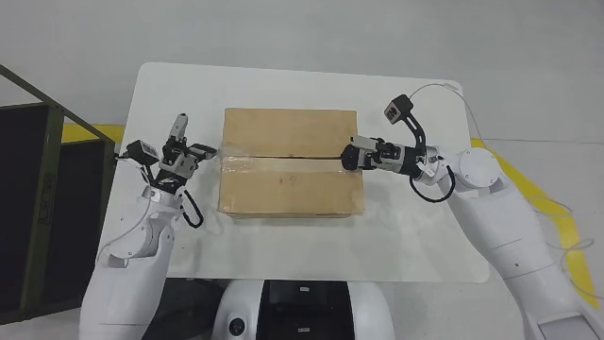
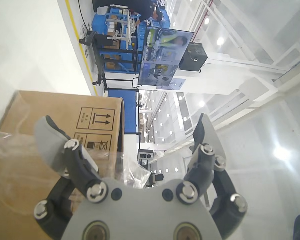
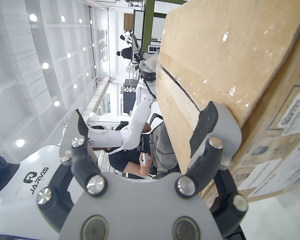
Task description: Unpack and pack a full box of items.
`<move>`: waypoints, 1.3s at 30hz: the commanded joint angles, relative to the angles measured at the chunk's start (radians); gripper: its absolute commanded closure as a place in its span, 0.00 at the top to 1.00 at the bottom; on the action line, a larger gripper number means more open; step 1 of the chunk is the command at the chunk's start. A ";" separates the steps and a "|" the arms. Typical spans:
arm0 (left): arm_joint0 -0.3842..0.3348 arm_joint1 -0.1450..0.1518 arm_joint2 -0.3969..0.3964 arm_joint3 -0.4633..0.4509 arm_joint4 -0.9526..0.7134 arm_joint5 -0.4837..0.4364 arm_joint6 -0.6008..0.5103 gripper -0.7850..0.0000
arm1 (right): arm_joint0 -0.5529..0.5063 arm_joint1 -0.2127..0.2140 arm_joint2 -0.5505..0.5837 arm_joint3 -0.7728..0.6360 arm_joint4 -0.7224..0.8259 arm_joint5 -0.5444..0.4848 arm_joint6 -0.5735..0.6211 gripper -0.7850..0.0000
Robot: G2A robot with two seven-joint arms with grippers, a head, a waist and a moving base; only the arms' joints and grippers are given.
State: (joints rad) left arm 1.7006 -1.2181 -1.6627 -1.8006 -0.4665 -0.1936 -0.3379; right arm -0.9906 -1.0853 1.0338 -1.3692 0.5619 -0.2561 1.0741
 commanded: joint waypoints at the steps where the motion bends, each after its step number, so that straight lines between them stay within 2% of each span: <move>1: 0.025 0.000 -0.002 -0.032 -0.017 0.020 -0.020 1.00 | 0.000 0.000 0.000 0.000 0.000 0.000 0.000 1.00; 3: 0.048 0.000 -0.012 -0.066 -0.042 0.021 -0.036 1.00 | 0.000 0.000 0.000 0.000 0.000 0.000 0.000 1.00; 9: 0.117 -0.003 -0.024 -0.181 -0.085 -0.061 -0.070 1.00 | 0.000 0.000 0.000 0.000 0.000 0.000 0.000 1.00; 17: 0.126 -0.008 0.032 -0.310 -0.006 -0.074 -0.041 1.00 | 0.000 0.000 0.000 0.000 0.000 0.000 0.000 1.00; 21: 0.097 -0.010 0.088 -0.333 0.056 -0.036 -0.027 1.00 | 0.000 0.000 0.000 0.000 0.000 0.000 0.000 1.00; 27: 0.004 -0.016 0.211 -0.332 0.137 0.022 -0.019 1.00 | 0.000 0.000 0.000 0.000 0.000 0.000 0.000 1.00; 32: -0.037 -0.021 0.261 -0.353 0.203 -0.035 0.001 1.00 | 0.000 0.000 0.000 0.000 0.000 0.000 0.000 1.00; 39: -0.040 -0.023 0.247 -0.398 0.193 -0.140 0.030 1.00 | 0.000 0.000 0.000 0.000 0.000 0.000 0.000 1.00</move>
State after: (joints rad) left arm 1.6606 -1.2413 -1.4106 -2.1959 -0.2647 -0.3153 -0.3100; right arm -0.9906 -1.0853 1.0338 -1.3692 0.5619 -0.2561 1.0741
